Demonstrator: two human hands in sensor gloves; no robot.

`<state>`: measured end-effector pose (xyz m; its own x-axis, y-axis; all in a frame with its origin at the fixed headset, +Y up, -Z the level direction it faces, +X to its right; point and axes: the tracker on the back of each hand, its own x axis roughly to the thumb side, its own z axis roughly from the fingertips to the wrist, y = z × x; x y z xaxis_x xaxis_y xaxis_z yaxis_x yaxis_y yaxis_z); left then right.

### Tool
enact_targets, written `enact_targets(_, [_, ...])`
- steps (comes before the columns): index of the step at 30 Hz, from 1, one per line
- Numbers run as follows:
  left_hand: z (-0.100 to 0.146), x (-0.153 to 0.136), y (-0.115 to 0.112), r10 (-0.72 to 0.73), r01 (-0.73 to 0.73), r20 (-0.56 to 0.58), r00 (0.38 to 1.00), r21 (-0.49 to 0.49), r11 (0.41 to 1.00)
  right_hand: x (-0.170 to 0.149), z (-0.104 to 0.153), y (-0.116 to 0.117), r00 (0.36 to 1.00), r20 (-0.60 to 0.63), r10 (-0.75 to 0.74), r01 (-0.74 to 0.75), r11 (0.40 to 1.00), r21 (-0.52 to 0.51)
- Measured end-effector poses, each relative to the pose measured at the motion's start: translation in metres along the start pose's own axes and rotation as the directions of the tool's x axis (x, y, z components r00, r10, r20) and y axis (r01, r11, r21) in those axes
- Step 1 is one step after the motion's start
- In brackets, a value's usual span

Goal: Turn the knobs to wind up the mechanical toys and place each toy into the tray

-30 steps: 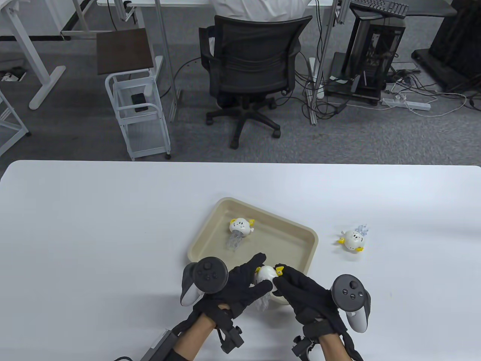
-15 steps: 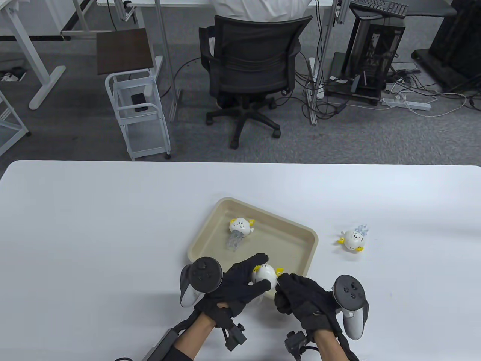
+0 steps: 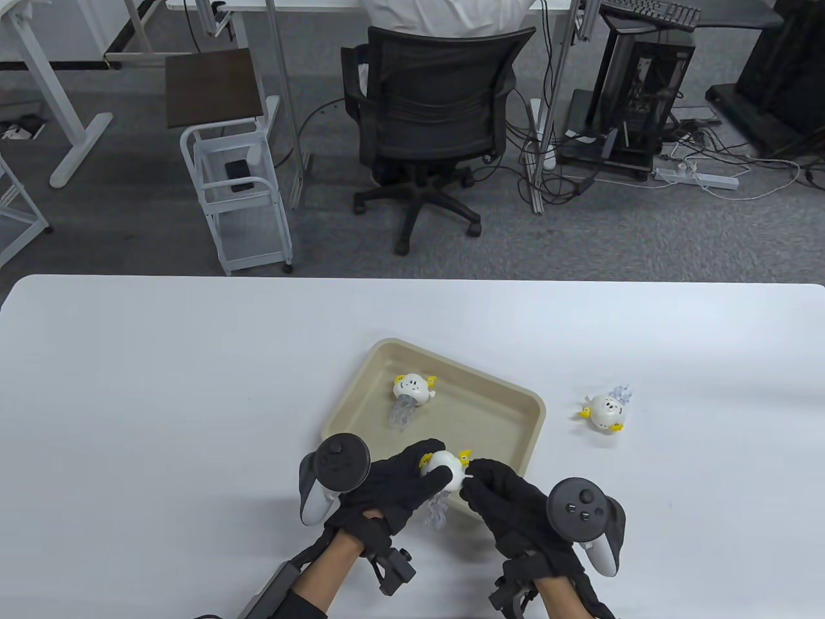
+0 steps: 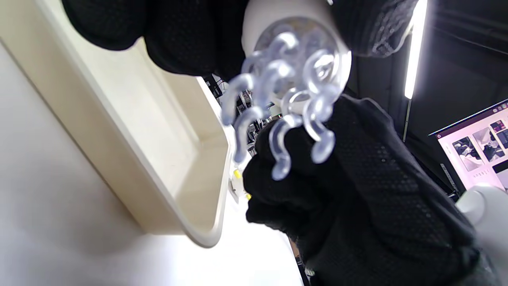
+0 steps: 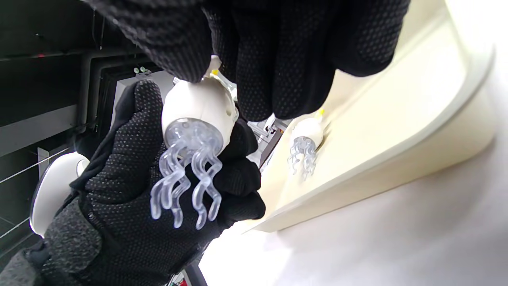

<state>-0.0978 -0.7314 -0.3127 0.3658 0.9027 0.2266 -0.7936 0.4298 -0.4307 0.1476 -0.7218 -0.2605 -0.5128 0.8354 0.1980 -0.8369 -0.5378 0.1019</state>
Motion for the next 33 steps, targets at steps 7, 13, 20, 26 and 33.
enact_targets(7, [0.002, 0.002, -0.009, 0.003, -0.004, -0.030, 1.000, -0.037, 0.999, 0.000, 0.002, 0.000, 0.999, -0.029, 0.037, -0.039, 0.998, -0.044])
enact_targets(13, [0.003, 0.013, -0.015, -0.041, 0.042, 0.050, 0.998, -0.034, 0.999, -0.012, 0.001, -0.004, 0.955, -0.163, -0.247, 0.240, 0.969, -0.061])
enact_targets(20, [0.003, 0.010, -0.008, -0.020, 0.020, -0.018, 1.000, -0.005, 1.000, 0.001, 0.002, -0.004, 0.996, -0.085, -0.032, 0.025, 0.996, -0.089])
enact_targets(26, [0.001, -0.004, -0.002, 0.062, -0.065, -0.110, 0.992, -0.027, 0.997, 0.005, 0.003, 0.003, 0.996, 0.043, 0.084, -0.084, 0.996, -0.012])
enact_targets(33, [-0.003, -0.011, 0.000, 0.109, -0.122, -0.155, 0.982, -0.072, 0.990, 0.010, 0.004, 0.003, 0.966, 0.118, 0.229, -0.222, 0.972, -0.074])
